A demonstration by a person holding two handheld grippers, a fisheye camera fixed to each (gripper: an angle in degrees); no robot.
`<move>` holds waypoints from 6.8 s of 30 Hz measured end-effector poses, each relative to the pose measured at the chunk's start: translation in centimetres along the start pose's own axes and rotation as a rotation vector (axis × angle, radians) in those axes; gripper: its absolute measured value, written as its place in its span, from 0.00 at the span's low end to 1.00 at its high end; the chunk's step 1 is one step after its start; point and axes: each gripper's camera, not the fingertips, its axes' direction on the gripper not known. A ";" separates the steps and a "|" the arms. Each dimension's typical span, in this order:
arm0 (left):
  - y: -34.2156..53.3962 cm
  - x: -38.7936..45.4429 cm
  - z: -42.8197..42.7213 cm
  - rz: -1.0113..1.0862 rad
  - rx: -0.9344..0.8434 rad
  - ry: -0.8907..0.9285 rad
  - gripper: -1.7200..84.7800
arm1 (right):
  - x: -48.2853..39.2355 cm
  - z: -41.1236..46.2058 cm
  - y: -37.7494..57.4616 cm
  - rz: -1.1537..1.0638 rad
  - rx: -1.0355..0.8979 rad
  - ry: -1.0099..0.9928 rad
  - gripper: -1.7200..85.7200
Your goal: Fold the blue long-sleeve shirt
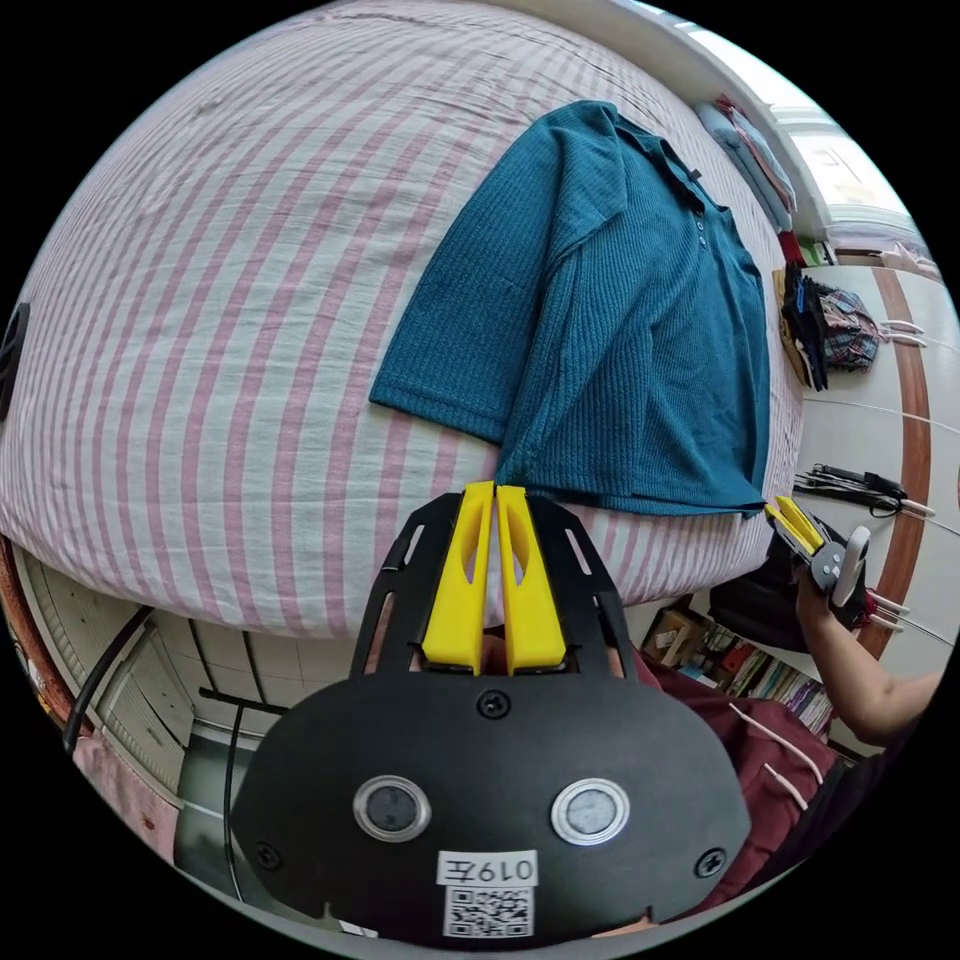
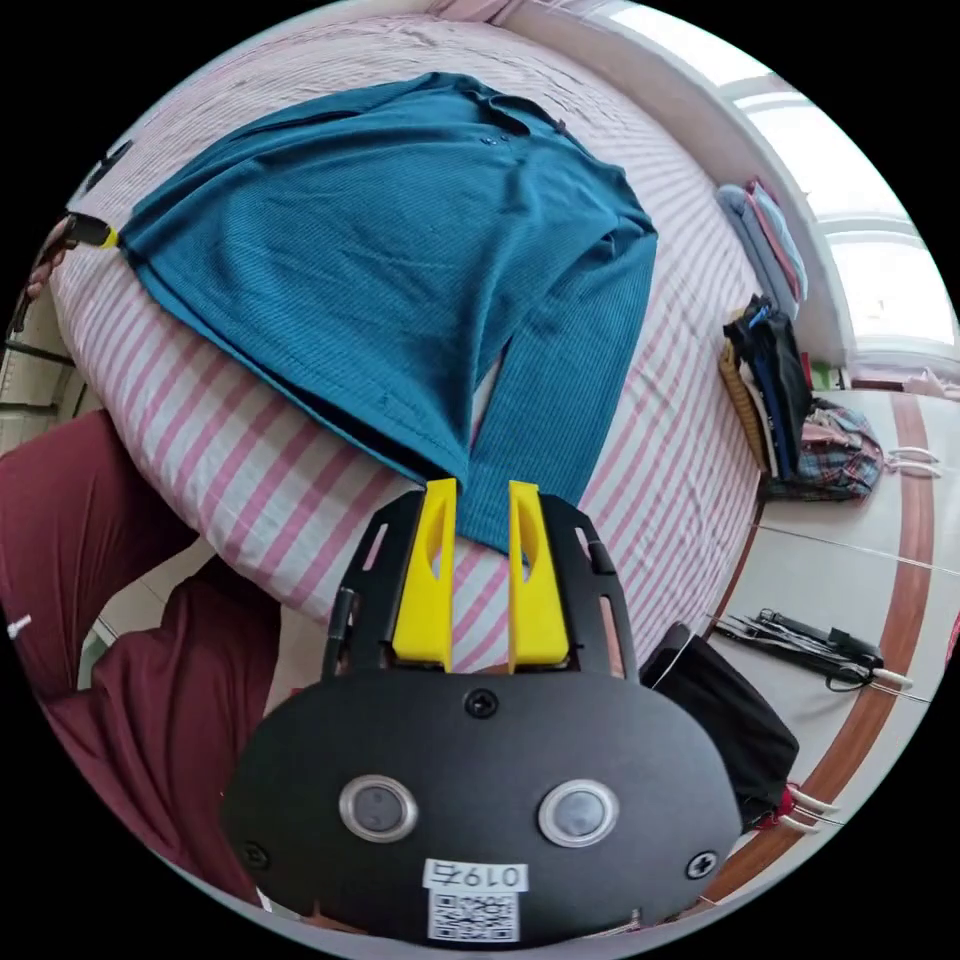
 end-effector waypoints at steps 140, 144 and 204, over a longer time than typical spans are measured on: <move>-23.7 58.1 -9.9 0.756 0.236 -0.266 0.03 | 66.1 -5.0 -68.4 -0.715 -0.145 -0.724 0.13; -27.7 59.8 -10.0 0.731 0.335 -0.305 0.03 | 67.5 -3.5 -71.1 -0.699 -0.250 -0.736 0.14; -34.5 68.5 -6.0 0.892 0.241 -0.210 0.03 | 75.9 -10.4 -58.7 -0.723 0.209 -0.609 0.10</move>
